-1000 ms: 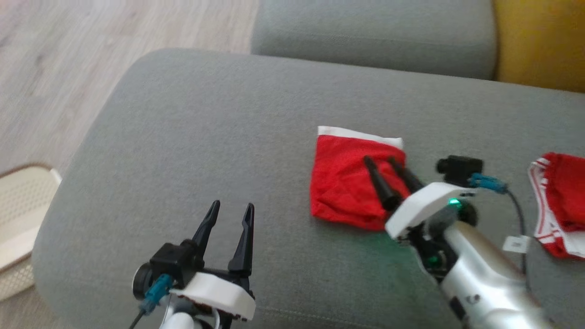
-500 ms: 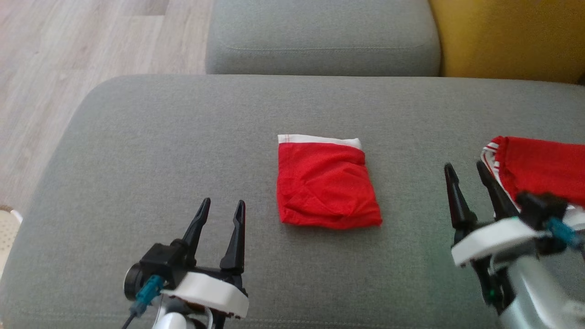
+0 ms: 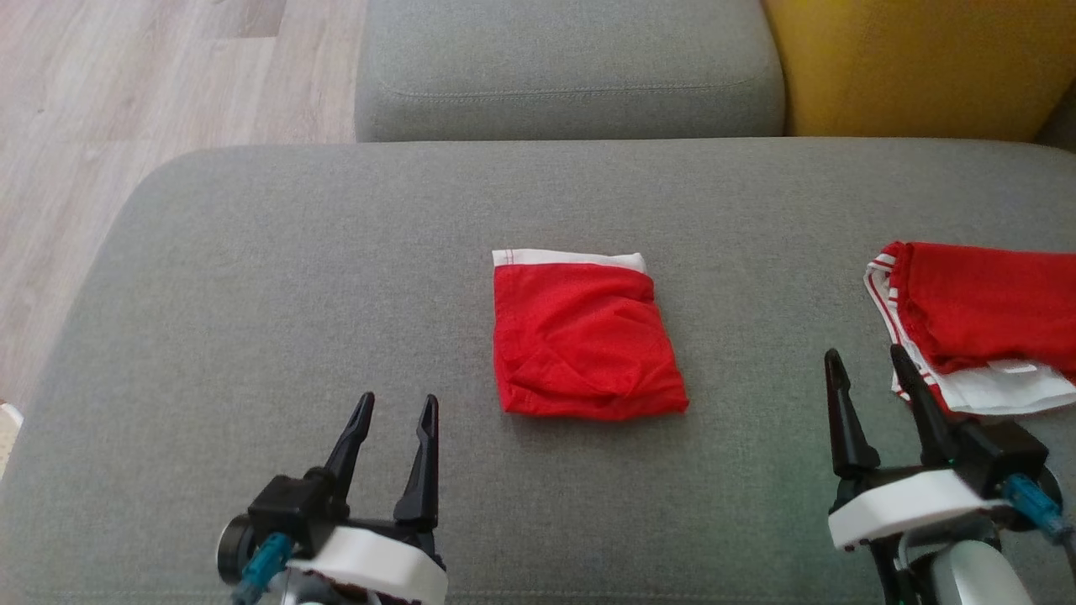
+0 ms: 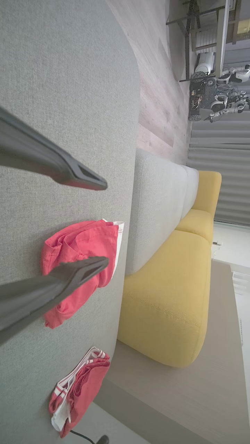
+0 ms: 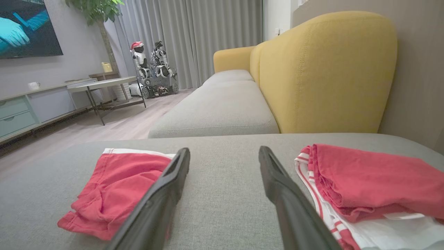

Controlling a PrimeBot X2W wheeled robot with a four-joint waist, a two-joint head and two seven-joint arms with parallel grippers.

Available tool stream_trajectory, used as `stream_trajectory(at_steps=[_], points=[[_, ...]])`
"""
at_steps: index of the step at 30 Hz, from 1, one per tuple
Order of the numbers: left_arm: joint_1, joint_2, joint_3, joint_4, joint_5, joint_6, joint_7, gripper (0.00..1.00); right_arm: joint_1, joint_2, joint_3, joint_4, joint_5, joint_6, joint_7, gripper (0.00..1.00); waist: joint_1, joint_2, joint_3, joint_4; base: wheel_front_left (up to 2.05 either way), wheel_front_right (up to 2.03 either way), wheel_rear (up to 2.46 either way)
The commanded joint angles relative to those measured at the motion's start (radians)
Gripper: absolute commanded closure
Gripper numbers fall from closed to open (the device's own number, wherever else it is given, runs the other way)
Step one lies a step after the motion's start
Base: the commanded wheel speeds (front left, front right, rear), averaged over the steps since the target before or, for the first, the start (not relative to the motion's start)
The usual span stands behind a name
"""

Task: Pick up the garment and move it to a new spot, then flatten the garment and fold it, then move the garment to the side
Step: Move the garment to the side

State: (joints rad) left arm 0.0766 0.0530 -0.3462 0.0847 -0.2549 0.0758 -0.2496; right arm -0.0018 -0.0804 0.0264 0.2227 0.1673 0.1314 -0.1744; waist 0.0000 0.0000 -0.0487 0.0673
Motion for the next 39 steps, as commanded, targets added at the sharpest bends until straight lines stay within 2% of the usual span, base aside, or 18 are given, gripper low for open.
stream_trajectory(at_steps=[1, 8, 14, 27, 37, 38, 39], points=[[-0.045, -0.003, 0.031, -0.041, 0.011, 0.002, -0.012, 0.00, -0.014, -0.001, 0.017, -0.051, -0.014, -0.001, 0.010, 0.00, 0.0000, 0.0000, 0.002, 0.004, 0.00, 0.00, 0.00], [-0.063, -0.003, 0.016, -0.049, 0.011, 0.000, -0.012, 0.00, -0.035, 0.004, 0.034, -0.065, -0.022, -0.001, 0.062, 0.00, 0.0000, 0.0000, 0.034, 0.027, 0.00, 0.00, 0.00], [-0.082, -0.003, -0.003, -0.046, 0.015, -0.004, -0.012, 0.00, -0.108, -0.002, 0.068, -0.023, 0.033, -0.001, 0.115, 0.00, 0.0000, 0.0000, 0.087, 0.056, 0.00, 0.00, 0.00], [-0.160, -0.003, -0.056, -0.036, 0.011, 0.002, -0.012, 0.00, -0.357, -0.020, 0.111, 0.277, 0.261, -0.001, 0.262, 0.00, 0.0000, 0.0000, 0.203, 0.160, 0.00, 0.00, 0.00], [-0.177, -0.003, -0.073, -0.038, 0.005, 0.013, -0.012, 0.00, -0.468, -0.026, 0.150, 0.464, 0.351, -0.001, 0.290, 0.00, 0.0000, 0.0000, 0.228, 0.205, 0.00, 0.00, 0.00], [-0.178, -0.003, -0.073, -0.038, 0.005, 0.014, -0.012, 0.00, -0.475, -0.027, 0.163, 0.478, 0.354, -0.001, 0.294, 0.08, 0.0000, 0.0000, 0.229, 0.206, 0.00, 0.00, 0.00], [-0.179, -0.003, -0.073, -0.038, 0.005, 0.015, -0.012, 0.00, -0.482, -0.031, 0.177, 0.490, 0.353, -0.001, 0.294, 0.68, 0.0000, 0.0000, 0.229, 0.206, 0.00, 0.00, 0.00]])
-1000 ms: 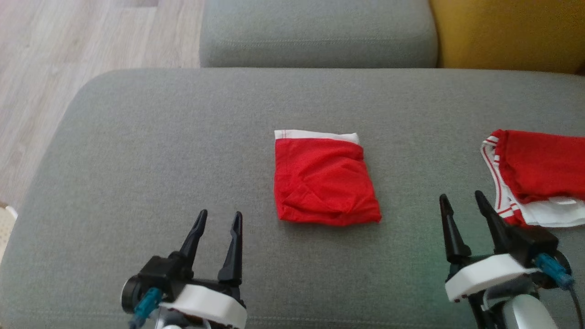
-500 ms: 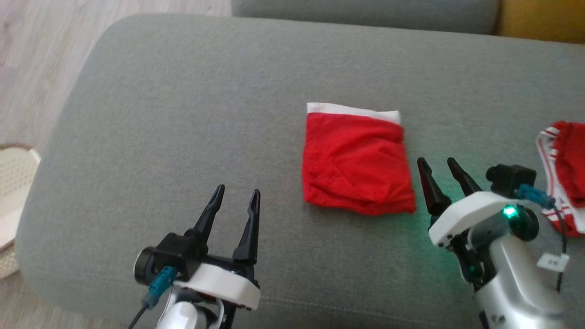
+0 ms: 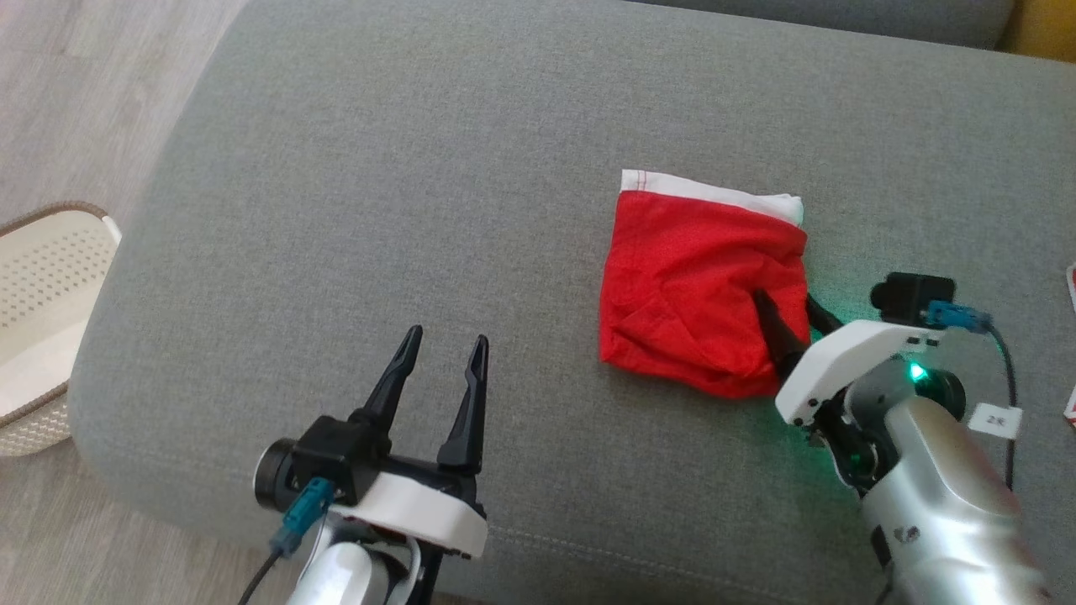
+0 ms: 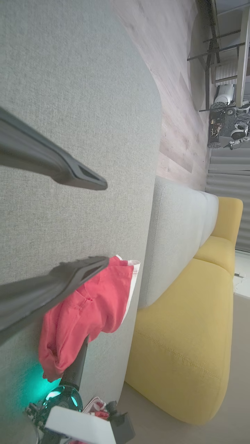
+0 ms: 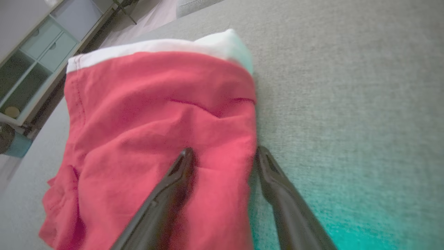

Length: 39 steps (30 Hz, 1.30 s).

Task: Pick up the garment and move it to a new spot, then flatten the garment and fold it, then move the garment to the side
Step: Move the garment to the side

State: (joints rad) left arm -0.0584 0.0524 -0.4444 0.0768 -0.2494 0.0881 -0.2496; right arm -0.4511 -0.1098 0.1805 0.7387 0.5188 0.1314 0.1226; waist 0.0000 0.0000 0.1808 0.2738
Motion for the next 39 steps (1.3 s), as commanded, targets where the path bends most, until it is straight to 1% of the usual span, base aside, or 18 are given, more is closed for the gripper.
stream_trajectory(at_steps=[1, 5, 8, 11, 15, 18, 19, 21, 27, 28, 30, 34, 39], points=[[-0.045, -0.002, 0.025, -0.030, 0.000, 0.003, -0.012, 0.00, -0.039, -0.010, 0.042, -0.018, -0.009, -0.001, -0.011, 1.00, 0.0000, 0.0000, 0.000, 0.000, 0.00, 0.00, 0.00], [-0.046, -0.002, 0.027, -0.030, -0.002, 0.008, -0.012, 0.00, -0.059, -0.051, 0.117, 0.000, -0.074, -0.001, -0.091, 1.00, 0.0000, 0.0000, -0.010, -0.017, 0.00, 0.00, 0.00], [-0.045, -0.002, 0.029, -0.030, -0.003, 0.007, -0.012, 0.00, -0.074, -0.100, 0.176, 0.008, -0.173, -0.001, -0.180, 1.00, 0.0000, 0.0000, -0.024, -0.044, 0.00, 0.00, 0.00], [-0.043, -0.002, 0.032, -0.031, -0.003, 0.004, -0.012, 0.00, -0.083, -0.144, 0.225, 0.010, -0.270, -0.001, -0.249, 1.00, 0.0000, 0.0000, -0.042, -0.083, 0.00, 0.00, 0.00], [-0.046, -0.002, 0.035, -0.039, -0.001, 0.000, -0.012, 0.00, -0.092, -0.198, 0.261, -0.011, -0.327, -0.001, -0.284, 1.00, 0.0000, 0.0000, -0.053, -0.149, 0.00, 0.00, 0.00], [-0.056, -0.002, 0.038, -0.047, 0.001, -0.004, -0.012, 0.00, -0.100, -0.258, 0.302, -0.049, -0.346, -0.001, -0.268, 1.00, 0.0000, 0.0000, -0.048, -0.206, 0.00, 0.00, 0.00], [-0.056, -0.002, 0.038, -0.047, 0.001, -0.004, -0.012, 0.00, -0.100, -0.258, 0.302, -0.049, -0.346, -0.001, -0.268, 1.00, 0.0000, 0.0000, -0.048, -0.206, 0.00, 0.00, 0.00], [-0.063, -0.002, 0.038, -0.052, 0.003, -0.007, -0.012, 0.00, -0.106, -0.308, 0.332, -0.081, -0.340, -0.001, -0.243, 1.00, 0.0000, 0.0000, -0.040, -0.243, 0.00, 0.00, 0.00], [-0.104, -0.002, 0.035, -0.062, 0.013, -0.016, -0.012, 0.00, -0.154, -0.507, 0.414, -0.181, -0.294, -0.001, -0.159, 1.00, 0.0000, 0.0000, 0.021, -0.336, 0.00, 0.00, 0.00], [-0.119, -0.002, 0.035, -0.063, 0.019, -0.019, -0.012, 0.00, -0.181, -0.568, 0.430, -0.199, -0.269, -0.001, -0.139, 1.00, 0.0000, 0.0000, 0.048, -0.361, 0.00, 0.00, 0.00], [-0.134, -0.002, 0.033, -0.063, 0.025, -0.023, -0.012, 0.00, -0.210, -0.620, 0.442, -0.203, -0.250, -0.001, -0.125, 1.00, 0.0000, 0.0000, 0.077, -0.379, 0.00, 0.00, 0.00], [-0.163, -0.002, 0.033, -0.057, 0.036, -0.032, -0.012, 0.00, -0.269, -0.676, 0.425, -0.175, -0.229, -0.001, -0.110, 1.00, 0.0000, 0.0000, 0.129, -0.401, 0.00, 0.00, 0.00], [-0.193, -0.002, 0.034, -0.051, 0.046, -0.042, -0.012, 0.00, -0.315, -0.682, 0.378, -0.100, -0.228, -0.001, -0.099, 1.00, 0.0000, 0.0000, 0.177, -0.404, 0.00, 0.00, 0.00]])
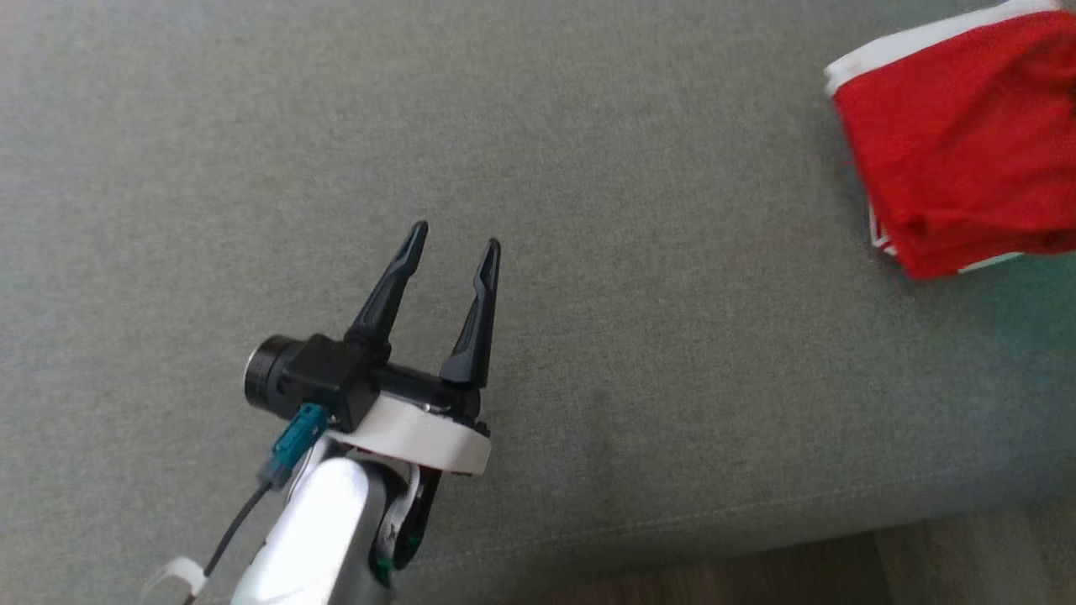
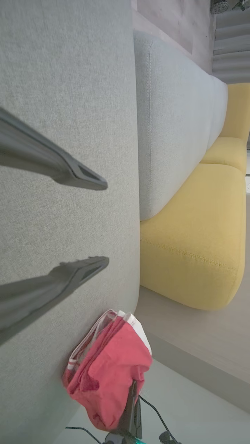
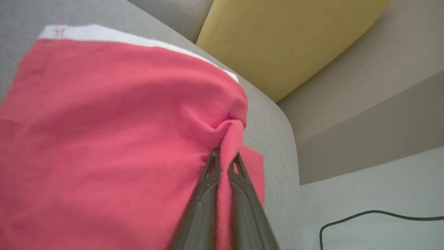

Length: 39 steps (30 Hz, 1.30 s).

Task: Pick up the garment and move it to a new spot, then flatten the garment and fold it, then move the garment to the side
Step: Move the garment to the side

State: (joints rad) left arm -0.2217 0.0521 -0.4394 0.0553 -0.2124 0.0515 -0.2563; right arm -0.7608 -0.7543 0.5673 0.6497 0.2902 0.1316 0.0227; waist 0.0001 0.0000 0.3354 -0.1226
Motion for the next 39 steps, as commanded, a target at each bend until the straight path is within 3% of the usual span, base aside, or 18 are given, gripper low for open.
stream_trajectory(at_steps=[1, 7, 8, 9, 10, 21, 29, 39], points=[[-0.034, -0.002, 0.029, -0.028, 0.011, -0.006, -0.006, 0.00, -0.011, -0.036, -0.018, 0.001, -0.006, -0.001, 0.002, 1.00, -0.0001, 0.0000, 0.030, -0.005, 0.00, 0.00, 0.00], [-0.051, -0.002, 0.039, -0.024, 0.017, -0.012, -0.006, 0.00, -0.027, -0.006, -0.066, 0.070, -0.046, -0.001, 0.035, 1.00, -0.0001, 0.0000, 0.063, 0.012, 0.00, 0.00, 0.00], [-0.052, -0.002, 0.041, -0.022, 0.017, -0.012, -0.006, 0.00, -0.029, 0.002, -0.080, 0.082, -0.047, -0.001, 0.037, 0.86, -0.0001, 0.0000, 0.065, 0.015, 0.00, 0.00, 0.00], [-0.053, -0.002, 0.044, -0.022, 0.017, -0.012, -0.006, 0.00, -0.030, 0.010, -0.091, 0.092, -0.045, -0.001, 0.040, 0.21, -0.0001, 0.0000, 0.065, 0.017, 0.00, 0.00, 0.00], [-0.053, -0.002, 0.046, -0.021, 0.017, -0.012, -0.006, 0.00, -0.030, 0.016, -0.096, 0.101, -0.045, -0.001, 0.047, 0.00, -0.0001, 0.0000, 0.065, 0.020, 0.00, 0.00, 0.00], [-0.025, -0.002, 0.057, -0.009, -0.014, -0.006, -0.006, 0.00, -0.021, 0.100, -0.154, 0.086, -0.064, -0.001, 0.028, 0.00, -0.0001, 0.0000, -0.052, 0.043, 0.00, 0.00, 0.00], [0.050, -0.002, 0.073, -0.003, -0.030, 0.009, -0.006, 0.00, 0.074, 0.270, -0.243, -0.035, 0.003, -0.001, -0.037, 0.00, -0.0001, 0.0000, -0.214, 0.090, 0.00, 0.00, 0.00], [0.173, -0.002, 0.124, 0.001, -0.010, 0.038, -0.006, 0.00, 0.348, 0.474, -0.396, -0.235, 0.002, -0.001, -0.182, 0.00, -0.0001, 0.0000, -0.359, 0.178, 0.00, 0.00, 0.00]])
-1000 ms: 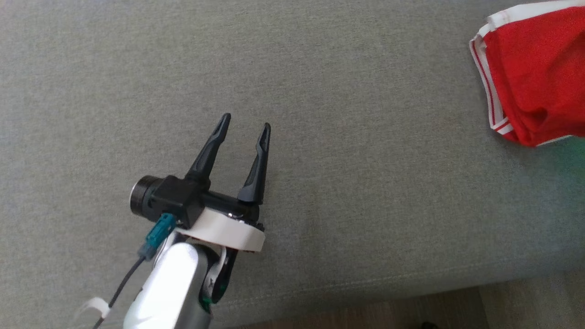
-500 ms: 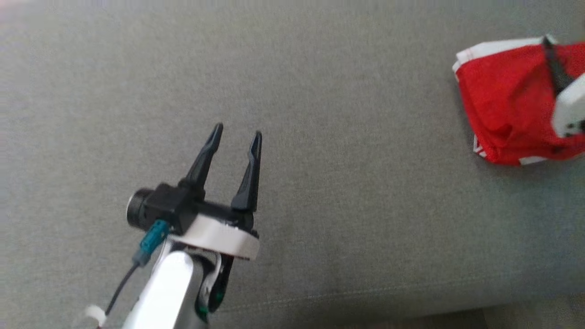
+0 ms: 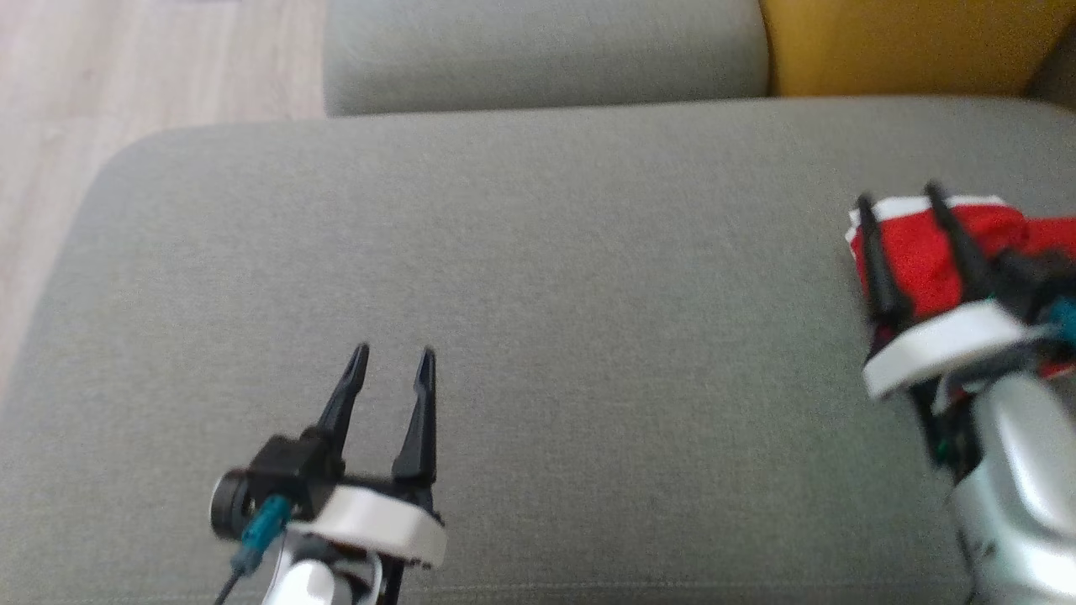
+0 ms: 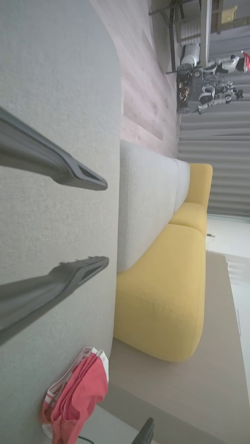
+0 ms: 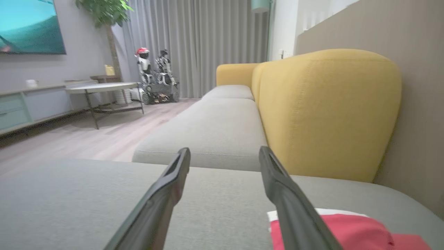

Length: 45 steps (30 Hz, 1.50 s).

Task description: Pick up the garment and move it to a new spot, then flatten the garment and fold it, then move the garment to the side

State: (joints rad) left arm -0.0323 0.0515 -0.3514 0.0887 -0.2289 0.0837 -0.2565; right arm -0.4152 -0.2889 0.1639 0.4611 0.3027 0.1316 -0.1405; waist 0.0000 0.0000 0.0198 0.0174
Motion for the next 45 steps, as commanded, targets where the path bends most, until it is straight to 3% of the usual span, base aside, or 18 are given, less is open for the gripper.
stream_trajectory(at_steps=[1, 10, 15, 21, 27, 45], points=[[-0.004, -0.001, 0.041, -0.033, 0.006, 0.007, -0.005, 0.00, 0.031, 0.027, -0.005, -0.065, -0.023, -0.001, -0.033, 0.00, 0.0000, 0.0000, -0.051, 0.042, 0.00, 0.00, 0.00], [0.080, -0.001, 0.072, -0.055, 0.039, -0.015, -0.005, 0.00, 0.267, 0.180, -0.126, -0.182, -0.134, -0.001, -0.096, 0.00, 0.0000, 0.0000, -0.104, 0.056, 0.00, 0.00, 0.00], [0.109, -0.001, 0.082, -0.071, 0.067, -0.002, -0.005, 0.00, 0.354, 0.221, -0.148, -0.228, -0.175, -0.001, -0.110, 0.00, 0.0000, 0.0000, -0.122, 0.058, 0.00, 0.00, 0.00], [0.115, -0.001, 0.101, -0.112, 0.130, 0.051, -0.005, 0.00, 0.398, 0.236, -0.154, -0.252, -0.190, -0.001, -0.115, 0.00, 0.0000, 0.0000, -0.132, 0.051, 0.00, 0.00, 0.00], [0.124, -0.001, 0.090, -0.130, 0.151, 0.058, -0.005, 0.00, 0.401, 0.238, -0.154, -0.253, -0.187, -0.001, -0.117, 0.00, 0.0000, 0.0000, -0.136, 0.043, 0.00, 0.00, 0.00], [0.150, -0.001, 0.144, -0.133, 0.021, -0.025, -0.005, 0.00, 0.401, 0.239, -0.155, -0.263, -0.171, -0.001, -0.119, 0.00, 0.0000, 0.0000, -0.141, 0.039, 0.00, 0.00, 0.00]])
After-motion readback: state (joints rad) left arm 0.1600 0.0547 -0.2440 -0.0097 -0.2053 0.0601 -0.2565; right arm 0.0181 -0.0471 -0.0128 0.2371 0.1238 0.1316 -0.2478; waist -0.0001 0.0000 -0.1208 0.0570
